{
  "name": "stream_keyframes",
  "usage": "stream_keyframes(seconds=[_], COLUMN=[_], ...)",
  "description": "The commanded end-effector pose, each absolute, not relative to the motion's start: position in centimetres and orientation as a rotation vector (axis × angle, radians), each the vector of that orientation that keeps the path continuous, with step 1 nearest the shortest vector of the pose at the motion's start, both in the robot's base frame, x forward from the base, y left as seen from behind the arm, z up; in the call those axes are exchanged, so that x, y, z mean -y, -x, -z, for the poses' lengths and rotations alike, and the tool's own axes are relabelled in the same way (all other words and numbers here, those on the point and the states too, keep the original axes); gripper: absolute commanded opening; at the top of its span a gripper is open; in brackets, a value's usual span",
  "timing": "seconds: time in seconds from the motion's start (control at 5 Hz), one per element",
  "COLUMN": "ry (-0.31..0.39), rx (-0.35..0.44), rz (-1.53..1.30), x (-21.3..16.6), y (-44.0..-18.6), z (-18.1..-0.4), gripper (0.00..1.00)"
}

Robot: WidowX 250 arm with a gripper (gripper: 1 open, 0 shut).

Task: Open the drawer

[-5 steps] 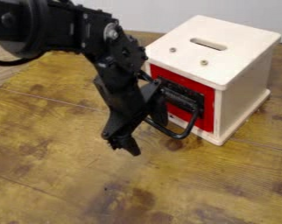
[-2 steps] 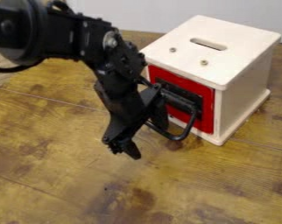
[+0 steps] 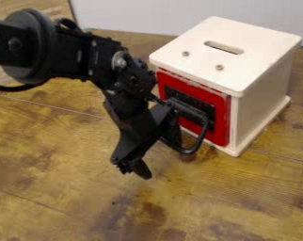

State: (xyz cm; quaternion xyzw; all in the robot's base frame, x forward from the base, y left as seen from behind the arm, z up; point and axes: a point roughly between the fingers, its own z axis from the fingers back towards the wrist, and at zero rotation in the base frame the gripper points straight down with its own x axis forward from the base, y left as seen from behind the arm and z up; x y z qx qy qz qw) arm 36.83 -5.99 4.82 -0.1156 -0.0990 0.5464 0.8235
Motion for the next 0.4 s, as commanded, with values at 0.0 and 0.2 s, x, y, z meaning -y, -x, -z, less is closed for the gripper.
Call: stream_keyframes(seconds=[0.0,0.2], ry=[0.263,0.265], rx=[0.253,0.259], rz=[-1.155,-1.161], x=[4.88,5.75], y=[-37.16,-37.36], z=[-6.91,-7.52], gripper=[1.00,1.00])
